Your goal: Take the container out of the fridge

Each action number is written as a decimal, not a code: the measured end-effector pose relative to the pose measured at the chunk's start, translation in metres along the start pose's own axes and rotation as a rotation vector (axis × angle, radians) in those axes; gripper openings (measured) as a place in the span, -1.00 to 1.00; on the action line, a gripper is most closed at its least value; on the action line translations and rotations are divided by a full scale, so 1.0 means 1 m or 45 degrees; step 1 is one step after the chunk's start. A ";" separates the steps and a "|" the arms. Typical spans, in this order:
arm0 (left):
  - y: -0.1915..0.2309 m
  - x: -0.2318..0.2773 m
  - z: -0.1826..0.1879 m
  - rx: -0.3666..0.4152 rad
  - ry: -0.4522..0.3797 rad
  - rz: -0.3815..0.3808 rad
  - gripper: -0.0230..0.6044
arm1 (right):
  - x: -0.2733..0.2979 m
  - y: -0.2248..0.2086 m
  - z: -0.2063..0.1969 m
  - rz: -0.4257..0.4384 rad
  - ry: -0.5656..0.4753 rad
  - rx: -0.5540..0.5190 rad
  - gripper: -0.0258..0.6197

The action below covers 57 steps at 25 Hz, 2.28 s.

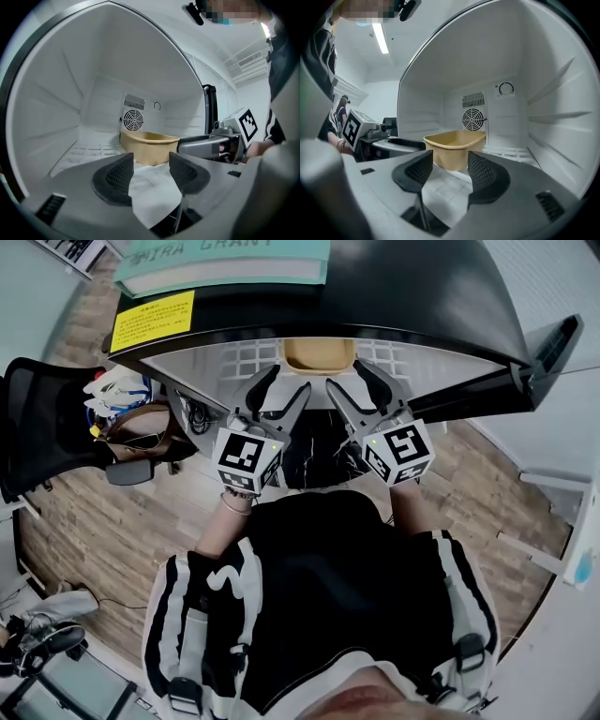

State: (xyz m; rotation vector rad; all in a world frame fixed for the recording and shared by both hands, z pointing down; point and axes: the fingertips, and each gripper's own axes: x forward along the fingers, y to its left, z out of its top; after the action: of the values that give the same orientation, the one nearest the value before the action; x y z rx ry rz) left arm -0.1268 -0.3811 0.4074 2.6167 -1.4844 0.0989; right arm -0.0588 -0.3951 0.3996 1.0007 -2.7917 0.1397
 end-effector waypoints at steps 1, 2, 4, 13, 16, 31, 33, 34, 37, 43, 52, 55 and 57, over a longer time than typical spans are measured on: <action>0.001 0.001 -0.001 -0.002 0.008 0.000 -0.21 | 0.001 0.000 0.000 -0.001 0.006 -0.001 -0.24; 0.002 0.002 -0.002 -0.004 0.014 0.000 -0.21 | 0.002 0.000 0.000 0.000 0.011 -0.003 -0.24; 0.003 0.003 -0.002 -0.006 0.027 -0.001 -0.21 | 0.005 0.000 0.000 0.005 0.019 -0.006 -0.23; 0.005 0.010 -0.001 0.026 0.059 0.001 -0.19 | 0.012 -0.004 0.001 0.012 0.041 -0.008 -0.22; 0.005 0.012 -0.001 0.039 0.073 0.009 -0.19 | 0.014 -0.005 0.001 0.014 0.052 -0.008 -0.22; 0.011 0.016 -0.001 0.090 0.101 0.073 -0.19 | 0.019 -0.004 0.002 0.018 0.072 0.019 -0.22; 0.010 0.016 -0.001 0.094 0.107 0.073 -0.19 | 0.019 -0.004 0.003 0.018 0.070 0.019 -0.22; 0.010 0.017 0.000 0.098 0.106 0.073 -0.19 | 0.019 -0.004 0.003 0.018 0.070 0.019 -0.22; 0.010 0.019 0.000 0.115 0.115 0.070 -0.19 | 0.020 -0.005 0.003 0.020 0.079 0.019 -0.22; 0.008 0.022 0.001 0.119 0.149 0.049 -0.19 | 0.020 -0.005 0.002 0.031 0.100 0.025 -0.22; 0.006 0.022 0.001 0.088 0.157 0.048 -0.20 | 0.019 -0.005 0.003 0.028 0.090 0.038 -0.22; 0.006 0.021 0.001 0.068 0.142 0.053 -0.20 | 0.019 -0.005 0.002 0.022 0.079 0.030 -0.22; 0.006 0.021 0.002 0.062 0.133 0.059 -0.20 | 0.018 -0.005 0.004 0.022 0.073 0.025 -0.22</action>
State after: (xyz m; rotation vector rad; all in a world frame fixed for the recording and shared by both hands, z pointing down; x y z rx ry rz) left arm -0.1212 -0.4019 0.4085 2.5714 -1.5265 0.2755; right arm -0.0701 -0.4105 0.3996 0.9621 -2.7531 0.1956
